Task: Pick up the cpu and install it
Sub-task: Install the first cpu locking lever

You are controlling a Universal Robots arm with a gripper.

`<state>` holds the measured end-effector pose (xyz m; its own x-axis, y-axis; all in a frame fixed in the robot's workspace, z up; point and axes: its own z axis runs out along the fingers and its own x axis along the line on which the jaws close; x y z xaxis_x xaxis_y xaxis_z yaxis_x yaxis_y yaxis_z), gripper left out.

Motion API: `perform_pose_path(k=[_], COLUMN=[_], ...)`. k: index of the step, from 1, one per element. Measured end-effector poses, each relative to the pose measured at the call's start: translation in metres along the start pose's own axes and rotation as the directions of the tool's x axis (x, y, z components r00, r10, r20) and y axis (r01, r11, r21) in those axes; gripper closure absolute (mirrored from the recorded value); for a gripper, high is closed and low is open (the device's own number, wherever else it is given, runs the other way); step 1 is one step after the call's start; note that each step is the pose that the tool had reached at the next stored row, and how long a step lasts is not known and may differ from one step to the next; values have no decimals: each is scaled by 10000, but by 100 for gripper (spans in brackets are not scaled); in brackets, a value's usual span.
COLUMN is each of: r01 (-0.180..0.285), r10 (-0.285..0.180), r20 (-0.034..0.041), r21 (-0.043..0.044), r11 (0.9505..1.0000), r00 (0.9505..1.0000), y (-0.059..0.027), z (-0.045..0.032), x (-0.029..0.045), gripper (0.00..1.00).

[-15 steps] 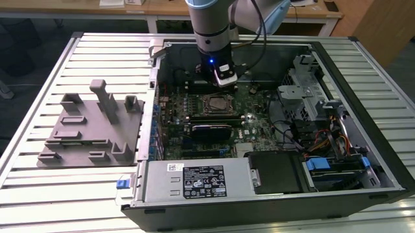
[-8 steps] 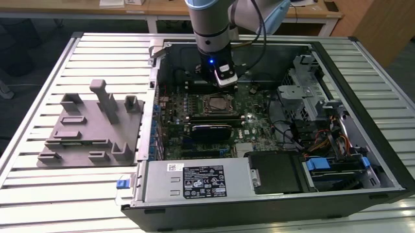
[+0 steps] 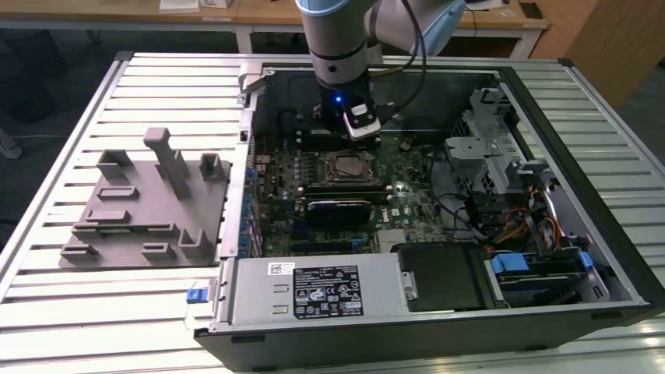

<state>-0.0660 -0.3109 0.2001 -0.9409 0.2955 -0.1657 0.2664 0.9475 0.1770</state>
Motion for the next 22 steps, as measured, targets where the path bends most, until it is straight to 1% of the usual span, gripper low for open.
perform_pose_path(k=[4,5,8,18,22], r01=[127,146,175,179,185], r10=[-127,-147,-176,-180,-186], r20=[48,54,54,56,60], r21=[138,153,168,170,187], r11=[9998,9998,9997,9997,9997], r00=[9999,9999,9998,9998,9998], y=[4,5,6,3,0], z=[9,12,16,37,46], x=[17,20,23,27,28], gripper=[89,89,89,89,89])
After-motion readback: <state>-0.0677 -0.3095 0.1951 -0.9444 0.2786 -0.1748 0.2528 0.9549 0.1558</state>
